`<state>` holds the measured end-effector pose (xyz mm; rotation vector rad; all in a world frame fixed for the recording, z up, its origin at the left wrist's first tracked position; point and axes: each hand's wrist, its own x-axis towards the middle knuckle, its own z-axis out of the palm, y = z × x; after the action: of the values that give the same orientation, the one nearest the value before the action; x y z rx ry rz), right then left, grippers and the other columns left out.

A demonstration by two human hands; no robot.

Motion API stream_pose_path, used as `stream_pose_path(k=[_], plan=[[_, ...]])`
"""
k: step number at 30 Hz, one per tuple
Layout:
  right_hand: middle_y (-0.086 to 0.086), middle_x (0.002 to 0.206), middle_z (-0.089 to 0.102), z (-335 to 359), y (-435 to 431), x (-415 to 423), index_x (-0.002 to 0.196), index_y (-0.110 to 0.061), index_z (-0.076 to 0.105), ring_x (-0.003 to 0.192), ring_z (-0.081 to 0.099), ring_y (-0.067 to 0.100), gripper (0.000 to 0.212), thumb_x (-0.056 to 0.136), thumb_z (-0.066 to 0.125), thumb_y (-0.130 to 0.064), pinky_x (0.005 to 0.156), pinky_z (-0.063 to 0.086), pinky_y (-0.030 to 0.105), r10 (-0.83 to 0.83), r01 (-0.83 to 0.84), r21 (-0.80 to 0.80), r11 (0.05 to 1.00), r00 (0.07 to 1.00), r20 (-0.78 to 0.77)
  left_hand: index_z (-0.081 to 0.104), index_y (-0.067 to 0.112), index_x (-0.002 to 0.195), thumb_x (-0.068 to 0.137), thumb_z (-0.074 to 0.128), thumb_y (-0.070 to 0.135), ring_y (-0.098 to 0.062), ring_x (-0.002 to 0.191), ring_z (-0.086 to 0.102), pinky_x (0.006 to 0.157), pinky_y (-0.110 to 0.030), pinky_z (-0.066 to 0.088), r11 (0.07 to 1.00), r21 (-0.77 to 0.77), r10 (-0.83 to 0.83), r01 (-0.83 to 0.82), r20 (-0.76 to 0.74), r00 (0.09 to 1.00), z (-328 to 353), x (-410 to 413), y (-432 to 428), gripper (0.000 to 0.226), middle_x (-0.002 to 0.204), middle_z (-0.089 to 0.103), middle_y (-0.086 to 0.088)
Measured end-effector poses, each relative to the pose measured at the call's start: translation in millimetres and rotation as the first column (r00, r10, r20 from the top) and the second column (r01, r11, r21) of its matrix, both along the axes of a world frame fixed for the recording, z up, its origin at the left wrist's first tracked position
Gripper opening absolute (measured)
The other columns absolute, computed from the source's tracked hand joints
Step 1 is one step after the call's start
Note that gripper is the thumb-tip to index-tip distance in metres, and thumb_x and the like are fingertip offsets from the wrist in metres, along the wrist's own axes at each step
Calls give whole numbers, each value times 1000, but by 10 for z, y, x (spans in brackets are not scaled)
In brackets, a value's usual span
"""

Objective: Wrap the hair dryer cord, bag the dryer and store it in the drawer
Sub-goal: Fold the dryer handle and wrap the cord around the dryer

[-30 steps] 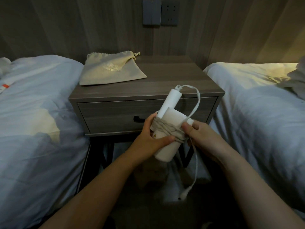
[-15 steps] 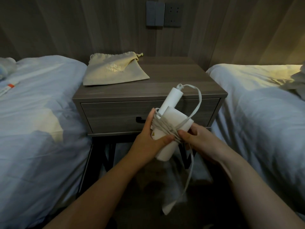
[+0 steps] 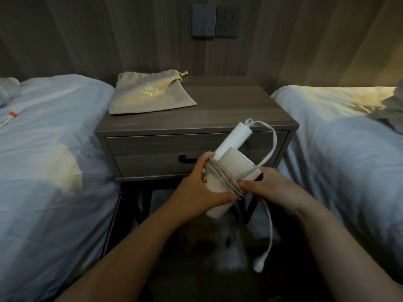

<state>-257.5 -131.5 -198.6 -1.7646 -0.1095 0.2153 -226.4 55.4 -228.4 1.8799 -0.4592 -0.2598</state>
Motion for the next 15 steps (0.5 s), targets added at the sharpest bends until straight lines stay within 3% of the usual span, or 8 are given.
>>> stream_pose_path(k=[2, 5, 8, 12, 15], plan=[[-11, 73, 74, -4, 10, 10, 92, -17, 66, 70, 67, -3, 16, 81, 63, -6, 58, 47, 8, -13, 13, 15, 1000, 1000, -4, 30, 46, 127, 61, 83, 30, 5, 100, 55, 81, -19, 49, 1000, 13, 17, -17, 4, 1000, 20, -8, 6, 87, 112, 54, 20], [-16, 57, 68, -25, 35, 24, 86, -17, 62, 53, 61, -7, 13, 84, 60, -5, 49, 42, 7, -49, 49, 38, 998, 999, 15, 31, 46, 129, 61, 83, 34, 1, 102, 55, 84, -24, 51, 998, 15, 57, -57, 29, 998, 54, -4, 22, 86, 118, 54, 16], [-16, 54, 66, 2, 57, 23, 90, -20, 61, 48, 58, -6, 11, 88, 57, -11, 46, 42, 10, -40, 40, -3, 999, 999, 11, 27, 49, 133, 59, 83, 39, -3, 107, 55, 90, -30, 50, 992, 44, 116, -120, 84, 990, 104, 4, 42, 93, 127, 53, 13], [4, 69, 64, 44, 31, 25, 102, -10, 65, 41, 46, 8, 20, 93, 49, -19, 41, 35, 19, -9, 9, -141, 990, 1000, -3, 15, 48, 140, 58, 81, 48, -15, 117, 53, 96, -35, 47, 966, 107, 211, -234, 189, 959, 160, 60, 132, 106, 139, 48, 5], [2, 59, 63, 101, -21, -15, 111, -2, 61, 37, 41, 13, 24, 95, 46, -11, 40, 34, 21, 61, -73, -306, 949, 997, -49, 13, 50, 139, 56, 80, 54, -20, 117, 54, 97, -42, 48, 937, 144, 275, -317, 255, 927, 189, 115, 215, 106, 137, 50, 0]])
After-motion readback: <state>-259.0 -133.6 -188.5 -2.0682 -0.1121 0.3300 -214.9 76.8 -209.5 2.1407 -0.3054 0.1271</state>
